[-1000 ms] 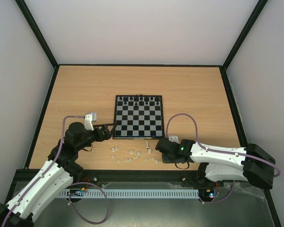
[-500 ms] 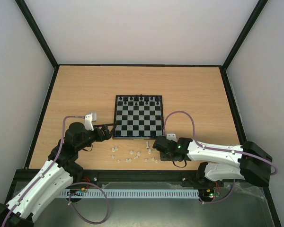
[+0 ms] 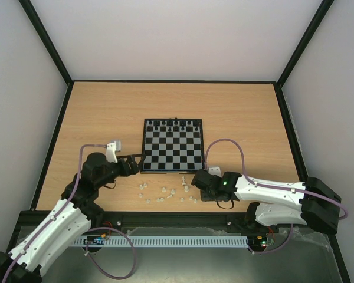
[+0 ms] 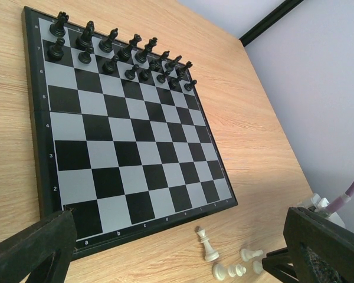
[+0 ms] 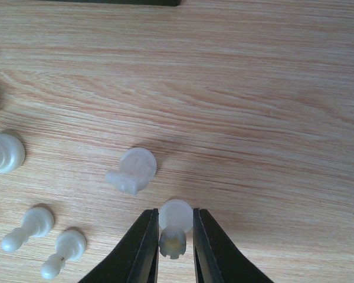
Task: Set up the chess pieces on the board
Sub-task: Pick up the chess piece at the center of the board.
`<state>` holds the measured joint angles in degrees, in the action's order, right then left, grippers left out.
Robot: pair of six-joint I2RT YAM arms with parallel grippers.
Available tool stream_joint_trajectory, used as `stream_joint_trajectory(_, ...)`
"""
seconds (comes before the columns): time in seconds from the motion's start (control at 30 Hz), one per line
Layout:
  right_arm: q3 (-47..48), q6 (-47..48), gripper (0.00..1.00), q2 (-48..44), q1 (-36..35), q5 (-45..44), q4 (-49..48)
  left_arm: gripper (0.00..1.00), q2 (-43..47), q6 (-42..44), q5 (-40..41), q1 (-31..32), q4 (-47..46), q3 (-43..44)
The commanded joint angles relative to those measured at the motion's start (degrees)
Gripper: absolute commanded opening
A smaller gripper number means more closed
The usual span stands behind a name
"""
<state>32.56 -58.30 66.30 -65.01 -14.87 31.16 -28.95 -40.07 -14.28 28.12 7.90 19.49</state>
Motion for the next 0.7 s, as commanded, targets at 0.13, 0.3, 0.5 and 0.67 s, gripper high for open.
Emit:
stream_joint_trajectory(0.13, -1.06, -0.35, 0.17, 0.07, -0.5, 0.99, 3.03, 0.99, -1.23, -0.03, -0.03, 0.44, -2.14, -0.59)
stream_joint_trajectory(0.3, -0.44, -0.15, 0.09, -0.15, -0.48, 1.68, 3.67, 0.99, -1.67, -0.01, -0.03, 0.52, -2.86, -0.77)
stream_joint_trajectory(0.5, 4.73, -0.05, 0.07, -4.16, -0.56, 0.71, 10.64, 0.99, -2.64, 0.33, -0.17, 0.58, -2.59, -0.25)
stream_joint_trajectory(0.67, 11.61, 1.01, 0.09, -5.77, -0.56, -2.96, 16.81, 0.99, -2.97, 0.31, 0.21, 0.6, -2.4, 0.02)
